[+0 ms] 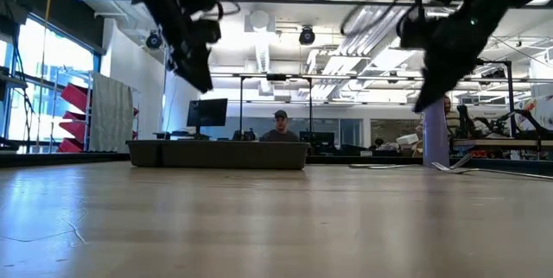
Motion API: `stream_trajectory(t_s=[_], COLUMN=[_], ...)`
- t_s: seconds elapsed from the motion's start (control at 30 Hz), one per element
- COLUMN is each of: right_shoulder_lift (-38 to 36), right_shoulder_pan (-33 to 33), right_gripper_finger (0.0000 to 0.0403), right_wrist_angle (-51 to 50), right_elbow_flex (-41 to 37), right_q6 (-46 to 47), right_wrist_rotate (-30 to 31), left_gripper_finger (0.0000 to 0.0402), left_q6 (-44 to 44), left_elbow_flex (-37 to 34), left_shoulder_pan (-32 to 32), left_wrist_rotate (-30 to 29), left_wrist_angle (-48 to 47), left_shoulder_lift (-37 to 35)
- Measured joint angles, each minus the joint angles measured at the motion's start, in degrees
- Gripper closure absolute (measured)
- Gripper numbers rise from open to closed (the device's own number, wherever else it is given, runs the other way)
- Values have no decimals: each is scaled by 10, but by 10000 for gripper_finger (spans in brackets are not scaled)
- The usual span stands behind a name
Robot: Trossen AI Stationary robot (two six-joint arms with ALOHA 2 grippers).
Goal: Sort silverware
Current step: Put the silver fork into the organizing bin
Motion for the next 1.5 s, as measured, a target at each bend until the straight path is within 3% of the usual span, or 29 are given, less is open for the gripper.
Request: stream_trajectory(t_s=[0.1,0.2,0.4,0.53,0.73,0.8,0.9,0.97,1.07,1.23,1.5], right_shoulder_lift=[6,22,26,26,26,27,25,20,17,44,246], right_shoulder_pan=[-10,-37,-73,-89,-53,-32,-3,-3,-8,9,110], right_gripper_finger=[300,299,297,295,295,295,295,295,295,295,294], right_wrist_angle=[-132,-227,-45,-30,29,83,203,244,239,126,-104], right_elbow_flex=[0,-15,-107,-129,-131,-131,-131,-125,-98,-12,194], right_q6=[185,277,212,258,344,368,348,307,159,-88,-589], right_wrist_rotate=[103,112,-5,-40,-102,-104,-58,-63,-110,-197,-136], left_gripper_finger=[243,243,243,243,243,243,243,243,243,243,243], left_q6=[-33,-63,-144,-198,-243,-258,-251,-241,-240,-250,-263], left_elbow_flex=[-23,-67,-160,-200,-228,-230,-230,-230,-230,-230,-230], left_shoulder_pan=[-55,-124,-251,-316,-384,-398,-416,-422,-426,-445,-463], left_wrist_rotate=[17,16,18,9,-87,-108,-133,-148,-154,-172,-194], left_wrist_angle=[32,101,294,387,443,441,441,444,441,455,495], left_shoulder_lift=[-23,-26,-26,-25,-25,-26,-24,-24,-24,-5,60])
